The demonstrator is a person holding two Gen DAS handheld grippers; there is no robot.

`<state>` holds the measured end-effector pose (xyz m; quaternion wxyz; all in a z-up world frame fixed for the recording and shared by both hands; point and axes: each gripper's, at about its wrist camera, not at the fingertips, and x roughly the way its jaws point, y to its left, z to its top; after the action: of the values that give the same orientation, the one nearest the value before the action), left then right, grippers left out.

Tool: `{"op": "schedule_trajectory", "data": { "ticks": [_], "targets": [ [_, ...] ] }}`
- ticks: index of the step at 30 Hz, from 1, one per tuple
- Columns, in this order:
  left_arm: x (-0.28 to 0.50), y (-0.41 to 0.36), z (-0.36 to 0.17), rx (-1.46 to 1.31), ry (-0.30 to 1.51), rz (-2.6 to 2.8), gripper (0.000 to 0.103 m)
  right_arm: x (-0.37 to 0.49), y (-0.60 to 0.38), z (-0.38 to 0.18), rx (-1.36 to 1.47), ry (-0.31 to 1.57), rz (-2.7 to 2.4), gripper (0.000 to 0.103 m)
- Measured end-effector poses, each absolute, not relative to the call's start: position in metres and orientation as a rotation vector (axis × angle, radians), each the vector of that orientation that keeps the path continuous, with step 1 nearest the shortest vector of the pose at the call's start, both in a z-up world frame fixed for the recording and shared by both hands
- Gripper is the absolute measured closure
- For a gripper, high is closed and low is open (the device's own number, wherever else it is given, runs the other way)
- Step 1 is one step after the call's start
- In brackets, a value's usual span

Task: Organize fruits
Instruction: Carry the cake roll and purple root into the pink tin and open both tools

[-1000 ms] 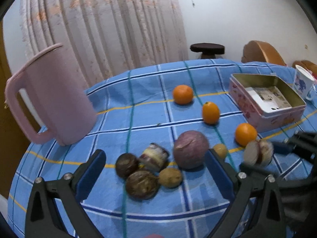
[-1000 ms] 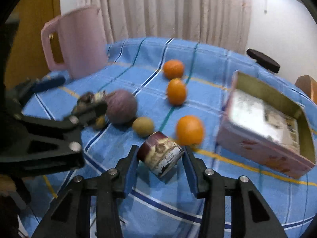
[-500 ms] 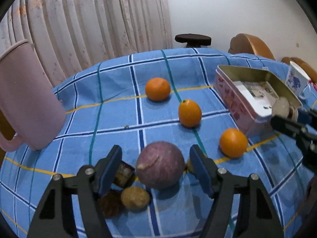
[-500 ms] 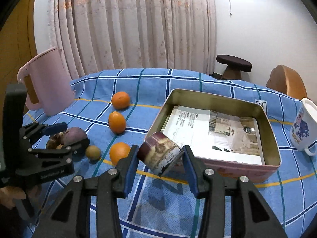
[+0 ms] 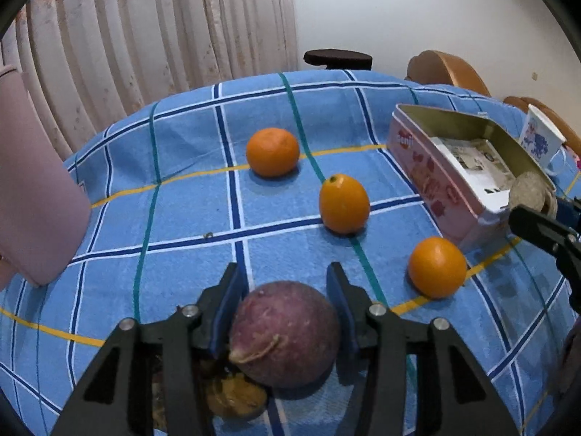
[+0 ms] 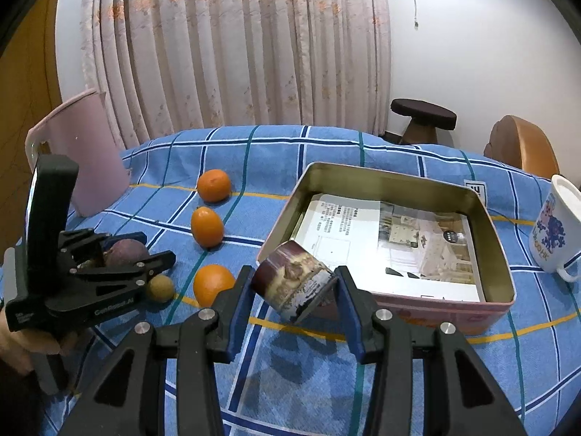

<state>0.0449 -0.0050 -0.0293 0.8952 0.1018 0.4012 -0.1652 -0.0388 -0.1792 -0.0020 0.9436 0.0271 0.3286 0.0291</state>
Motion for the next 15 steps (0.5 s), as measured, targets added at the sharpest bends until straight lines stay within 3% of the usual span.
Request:
{"op": "schedule_trajectory", "data": {
  "ticks": [15],
  "targets": [
    [0.009,-0.066,0.028,0.171,0.621,-0.508,0.053,-0.028,-0.234,0.017,0.01,0.586,-0.147,0.057]
  ]
}}
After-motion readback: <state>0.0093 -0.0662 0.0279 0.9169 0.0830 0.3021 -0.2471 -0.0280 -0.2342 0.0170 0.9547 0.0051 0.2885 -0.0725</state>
